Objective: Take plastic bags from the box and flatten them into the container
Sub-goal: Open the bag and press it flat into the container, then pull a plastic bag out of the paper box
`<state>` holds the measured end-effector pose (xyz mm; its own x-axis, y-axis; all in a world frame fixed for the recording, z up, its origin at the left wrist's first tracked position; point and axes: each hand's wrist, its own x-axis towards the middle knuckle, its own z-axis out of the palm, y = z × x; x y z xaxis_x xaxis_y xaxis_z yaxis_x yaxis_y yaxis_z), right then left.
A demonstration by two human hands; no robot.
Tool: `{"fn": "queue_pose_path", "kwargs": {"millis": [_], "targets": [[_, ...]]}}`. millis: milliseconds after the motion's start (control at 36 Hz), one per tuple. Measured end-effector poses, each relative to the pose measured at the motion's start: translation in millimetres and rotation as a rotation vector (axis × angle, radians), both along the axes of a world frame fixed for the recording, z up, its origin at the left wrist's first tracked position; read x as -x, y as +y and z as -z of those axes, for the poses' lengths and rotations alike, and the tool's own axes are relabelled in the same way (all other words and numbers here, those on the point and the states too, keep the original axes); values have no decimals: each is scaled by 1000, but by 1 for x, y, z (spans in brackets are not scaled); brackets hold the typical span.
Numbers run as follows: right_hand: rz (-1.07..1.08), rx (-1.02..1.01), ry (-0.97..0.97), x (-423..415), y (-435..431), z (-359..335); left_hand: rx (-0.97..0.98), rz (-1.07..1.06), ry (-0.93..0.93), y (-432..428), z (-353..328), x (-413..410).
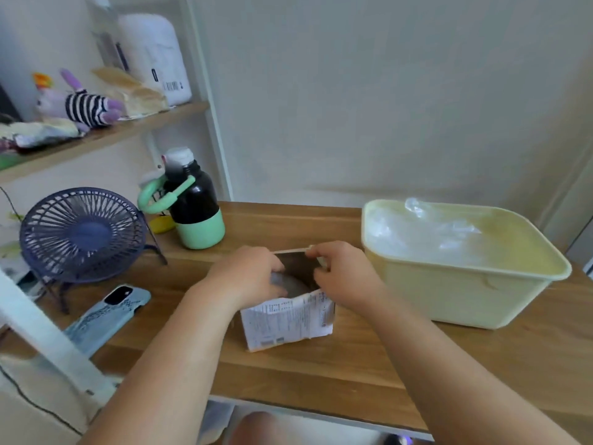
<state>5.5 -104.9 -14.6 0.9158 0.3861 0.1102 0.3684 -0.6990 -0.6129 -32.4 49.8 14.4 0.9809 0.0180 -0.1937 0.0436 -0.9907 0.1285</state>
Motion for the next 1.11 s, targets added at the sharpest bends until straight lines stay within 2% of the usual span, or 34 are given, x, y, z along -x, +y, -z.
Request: {"fn": "queue_pose_path", "kwargs": {"millis": [139,306,472,667,917,1028,1111], "targets": [[50,-60,3,-3,0,12,-233,34,25,-11,11,-8],[57,-122,-7,-1,-3,18,-312,24,49,-14,20,-15],[60,-180,-29,-1,-3,24,-279,7,25,-12,25,-19],[55,-228,-38,-2,-4,32,-105,39,-121,-1,28,-13],[45,-252,-27,-1,-3,33,-371,58,129,-17,22,-18],[37,-256,-33,1,-5,33,-367,52,85,-19,23,-20],[38,-252,-29,0,-5,33,-254,54,21,-15,23,-19]]}}
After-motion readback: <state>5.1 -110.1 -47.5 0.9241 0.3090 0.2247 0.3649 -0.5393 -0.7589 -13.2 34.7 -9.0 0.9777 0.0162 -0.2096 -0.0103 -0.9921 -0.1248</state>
